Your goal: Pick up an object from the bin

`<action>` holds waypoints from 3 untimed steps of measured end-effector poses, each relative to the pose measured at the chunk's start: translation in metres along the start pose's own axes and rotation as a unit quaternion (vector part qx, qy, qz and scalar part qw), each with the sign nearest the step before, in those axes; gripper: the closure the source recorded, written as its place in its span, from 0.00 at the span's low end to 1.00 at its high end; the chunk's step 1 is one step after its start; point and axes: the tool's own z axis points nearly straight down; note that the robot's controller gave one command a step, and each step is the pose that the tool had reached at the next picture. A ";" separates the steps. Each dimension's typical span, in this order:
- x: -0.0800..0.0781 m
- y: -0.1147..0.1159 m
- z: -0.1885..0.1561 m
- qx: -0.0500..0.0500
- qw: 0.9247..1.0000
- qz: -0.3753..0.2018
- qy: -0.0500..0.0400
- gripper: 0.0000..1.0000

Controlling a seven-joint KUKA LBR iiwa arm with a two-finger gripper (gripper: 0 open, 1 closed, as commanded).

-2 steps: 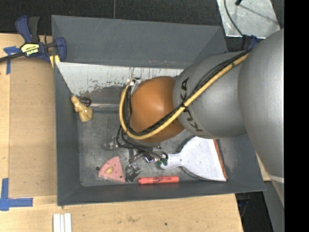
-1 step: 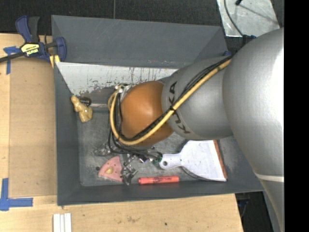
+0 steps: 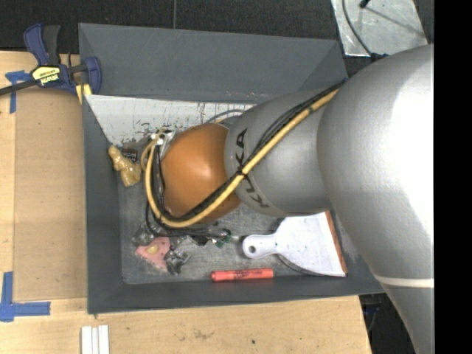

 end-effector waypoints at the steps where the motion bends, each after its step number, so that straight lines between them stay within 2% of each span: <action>1: 0.000 0.000 0.000 0.000 1.000 0.000 0.000 1.00; 2: 0.001 0.006 -0.024 -0.003 1.000 -0.002 0.003 1.00; 3: 0.003 -0.002 -0.097 -0.003 1.000 0.003 0.003 1.00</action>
Offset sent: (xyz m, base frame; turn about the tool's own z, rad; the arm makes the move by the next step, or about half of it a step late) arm -0.0067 0.0055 0.0361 -0.0100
